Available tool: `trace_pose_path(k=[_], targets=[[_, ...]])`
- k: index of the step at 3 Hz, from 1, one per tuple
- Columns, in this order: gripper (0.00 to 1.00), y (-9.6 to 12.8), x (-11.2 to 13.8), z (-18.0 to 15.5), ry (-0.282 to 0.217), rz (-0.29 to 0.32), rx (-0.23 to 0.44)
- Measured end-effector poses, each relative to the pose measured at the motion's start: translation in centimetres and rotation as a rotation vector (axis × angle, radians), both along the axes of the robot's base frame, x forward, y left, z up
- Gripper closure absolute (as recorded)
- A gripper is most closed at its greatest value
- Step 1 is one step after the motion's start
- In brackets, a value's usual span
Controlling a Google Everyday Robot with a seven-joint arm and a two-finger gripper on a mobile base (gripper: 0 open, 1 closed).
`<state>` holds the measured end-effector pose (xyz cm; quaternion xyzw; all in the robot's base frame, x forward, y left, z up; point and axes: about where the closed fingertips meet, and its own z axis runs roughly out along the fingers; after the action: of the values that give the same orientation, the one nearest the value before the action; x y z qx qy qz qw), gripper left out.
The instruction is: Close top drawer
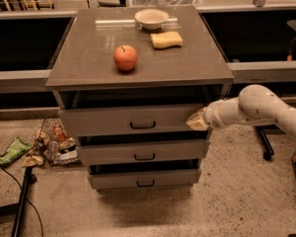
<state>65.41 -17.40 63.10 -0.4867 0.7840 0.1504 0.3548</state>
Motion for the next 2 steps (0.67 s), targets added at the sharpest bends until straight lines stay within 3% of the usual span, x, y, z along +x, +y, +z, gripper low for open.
trace_pose_path(k=[2], targets=[[1.0, 0.03, 0.4, 0.1, 0.0, 0.001, 0.005]])
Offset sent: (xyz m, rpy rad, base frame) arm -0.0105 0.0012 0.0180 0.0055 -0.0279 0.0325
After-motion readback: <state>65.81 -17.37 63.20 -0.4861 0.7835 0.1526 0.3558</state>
